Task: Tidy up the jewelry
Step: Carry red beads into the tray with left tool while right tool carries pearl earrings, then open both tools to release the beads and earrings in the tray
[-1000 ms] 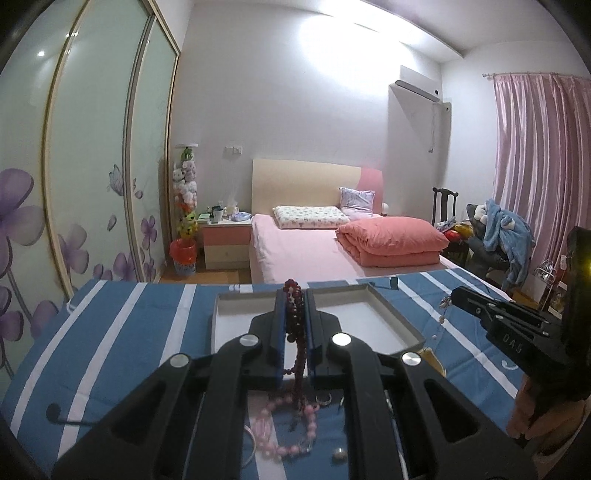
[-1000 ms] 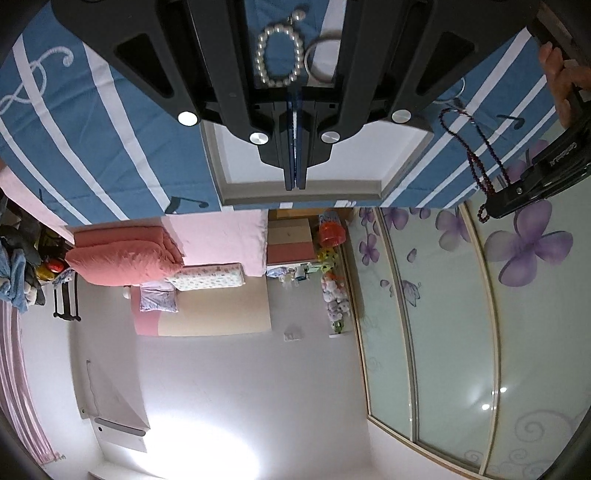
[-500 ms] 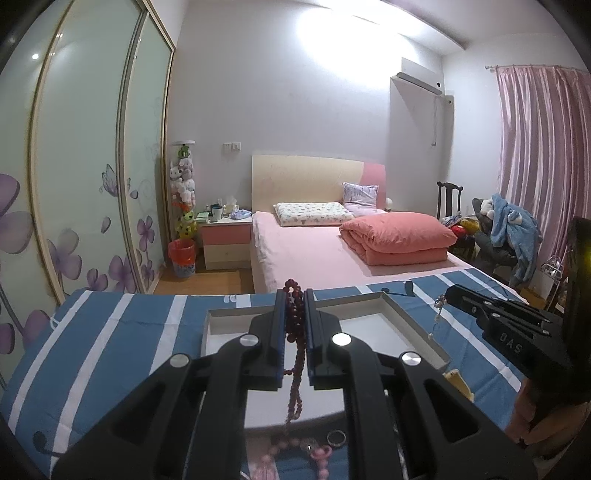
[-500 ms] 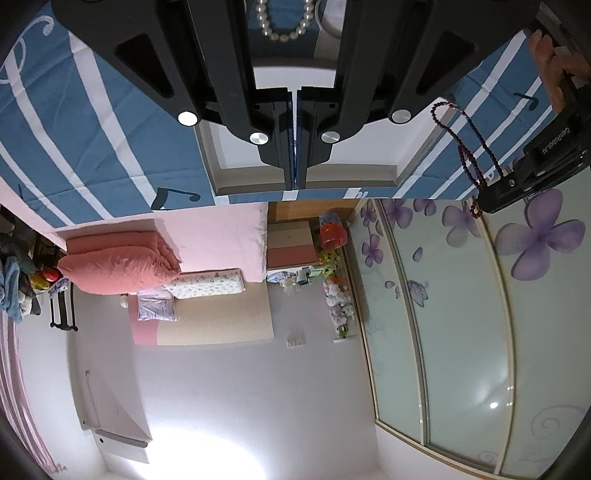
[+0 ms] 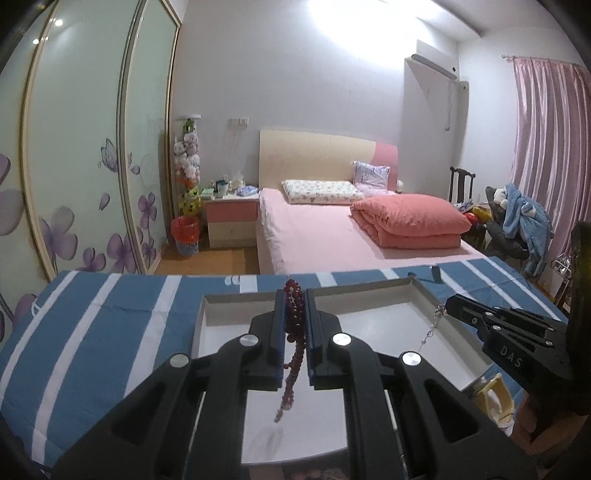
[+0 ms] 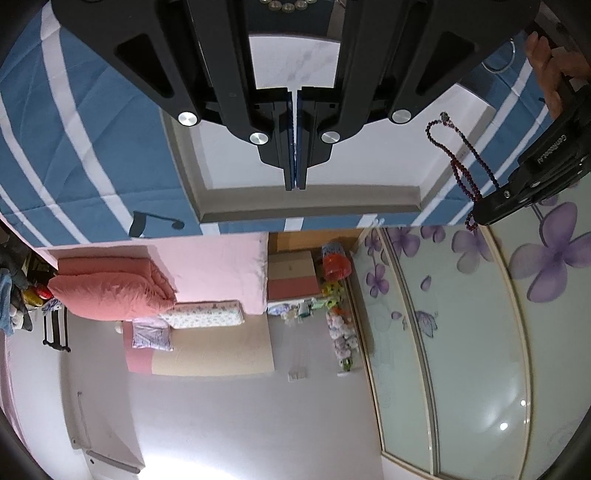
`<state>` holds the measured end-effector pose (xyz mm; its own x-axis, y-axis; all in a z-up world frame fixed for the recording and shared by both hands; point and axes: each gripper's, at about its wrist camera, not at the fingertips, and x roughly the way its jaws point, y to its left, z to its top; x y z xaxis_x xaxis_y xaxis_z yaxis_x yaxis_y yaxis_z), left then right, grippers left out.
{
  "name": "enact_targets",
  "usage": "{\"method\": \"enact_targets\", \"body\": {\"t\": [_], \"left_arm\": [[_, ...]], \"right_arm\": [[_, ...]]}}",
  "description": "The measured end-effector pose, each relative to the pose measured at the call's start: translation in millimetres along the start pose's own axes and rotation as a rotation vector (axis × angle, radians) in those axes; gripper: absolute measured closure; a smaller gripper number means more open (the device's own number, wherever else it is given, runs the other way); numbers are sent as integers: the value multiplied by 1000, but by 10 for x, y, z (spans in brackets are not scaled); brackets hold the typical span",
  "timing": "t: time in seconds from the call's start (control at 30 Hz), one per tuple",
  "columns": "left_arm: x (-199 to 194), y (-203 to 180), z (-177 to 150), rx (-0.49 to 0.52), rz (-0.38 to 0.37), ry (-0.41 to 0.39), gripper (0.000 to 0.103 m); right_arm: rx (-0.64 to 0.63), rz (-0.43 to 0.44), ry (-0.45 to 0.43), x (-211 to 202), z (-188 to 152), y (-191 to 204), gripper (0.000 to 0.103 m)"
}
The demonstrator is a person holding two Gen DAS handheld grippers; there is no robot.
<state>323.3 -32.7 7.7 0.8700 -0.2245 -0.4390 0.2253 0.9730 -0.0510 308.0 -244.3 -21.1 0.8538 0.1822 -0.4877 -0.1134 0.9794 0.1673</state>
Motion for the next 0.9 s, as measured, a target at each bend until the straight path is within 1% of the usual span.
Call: {"method": "enact_targets", "body": {"t": [0.17,0.23,0.27,0.3,0.33,0.37,0.4,0.43,0.57,0.63,0.73,0.9], "left_arm": [[163,19,-107,-2,3,41,92],[200,27,-131,-7,7,44,90],[209,31,-133,-9,9,46,89],[213,40,-135,-12,10,47,85],[208,54,-136,-15,13,45,80],[199,64,-136,-18,17,40,79],[199,66,-126,-18,20,39,79],[199,72,-114,-21,22,38,79],[160,102,-90,-28,28,36,78],[96,107,-69,-30,31,29,76],[-45,129,-71,-25,45,15,70],[-292,233,-164,-26,63,22,67]], "right_arm": [[10,-5,38,89,-66,-8,101],[17,-1,42,90,-61,-26,100],[20,-2,43,89,-56,-30,100],[22,-6,41,83,-54,-35,98],[23,-9,41,83,-49,-37,91],[25,-11,39,78,-46,-39,85],[27,-17,31,53,-45,-41,71],[28,-21,23,48,-33,-43,61],[30,-27,2,-1,3,-52,60],[35,-28,-5,-38,13,-59,60],[37,-26,-19,-134,13,-62,60],[25,-20,-24,-334,-55,-26,60]]}}
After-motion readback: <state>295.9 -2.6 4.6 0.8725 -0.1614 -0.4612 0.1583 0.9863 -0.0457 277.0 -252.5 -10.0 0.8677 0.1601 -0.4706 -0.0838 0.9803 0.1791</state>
